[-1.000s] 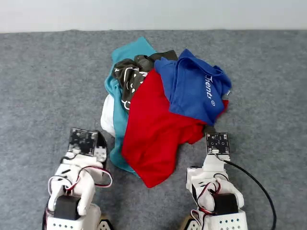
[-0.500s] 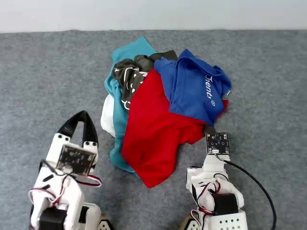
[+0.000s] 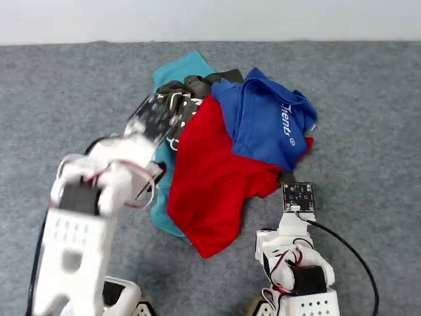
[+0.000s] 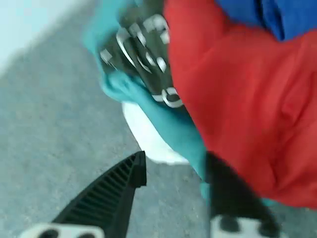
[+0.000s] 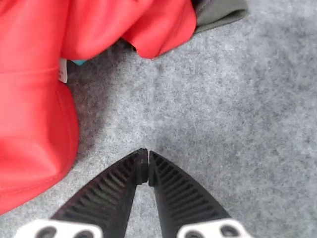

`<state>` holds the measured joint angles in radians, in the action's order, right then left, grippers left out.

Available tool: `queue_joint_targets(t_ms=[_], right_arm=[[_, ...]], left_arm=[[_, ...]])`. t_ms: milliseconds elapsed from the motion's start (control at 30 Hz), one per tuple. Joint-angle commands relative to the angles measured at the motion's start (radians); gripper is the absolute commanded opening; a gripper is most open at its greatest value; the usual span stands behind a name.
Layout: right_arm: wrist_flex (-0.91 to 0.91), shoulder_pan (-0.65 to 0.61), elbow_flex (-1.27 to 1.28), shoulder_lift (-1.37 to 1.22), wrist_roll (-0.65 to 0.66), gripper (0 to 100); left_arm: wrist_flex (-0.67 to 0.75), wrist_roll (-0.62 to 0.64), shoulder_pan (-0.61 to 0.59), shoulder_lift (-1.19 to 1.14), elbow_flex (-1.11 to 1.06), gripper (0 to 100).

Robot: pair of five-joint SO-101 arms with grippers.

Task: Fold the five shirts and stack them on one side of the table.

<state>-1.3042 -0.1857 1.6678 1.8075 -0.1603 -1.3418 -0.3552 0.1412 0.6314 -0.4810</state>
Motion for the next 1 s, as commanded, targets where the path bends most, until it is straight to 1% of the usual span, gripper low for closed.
queue_joint_targets(t_ms=[0, 267, 467, 667, 800, 867, 967], right_arm=[[-0.002, -0.005, 0.015, 0.008, -0.009, 0.9], [-0.002, -0.005, 0.015, 0.008, -0.009, 0.9], [-0.002, -0.005, 0.015, 0.008, -0.009, 0.9], [-0.002, -0.005, 0.015, 0.008, -0.009, 0.9], [-0.002, -0.005, 0.015, 0.008, -0.009, 0.9], [-0.002, -0.005, 0.015, 0.008, -0.009, 0.9], [-0.002, -0.005, 0.015, 0.008, -0.009, 0.9]], left_arm=[[-0.037, -0.011, 0.008, -0.176, 0.185, 35], [-0.037, -0.012, 0.035, -0.516, 0.429, 38], [-0.032, -0.012, 0.11, -0.715, 0.562, 38], [0.081, -0.011, 0.141, -0.957, 0.622, 38], [0.092, -0.008, 0.149, -1.128, 0.702, 38], [0.058, -0.011, 0.149, -1.195, 0.743, 34], [-0.014, -0.012, 0.152, -1.25, 0.809, 20]])
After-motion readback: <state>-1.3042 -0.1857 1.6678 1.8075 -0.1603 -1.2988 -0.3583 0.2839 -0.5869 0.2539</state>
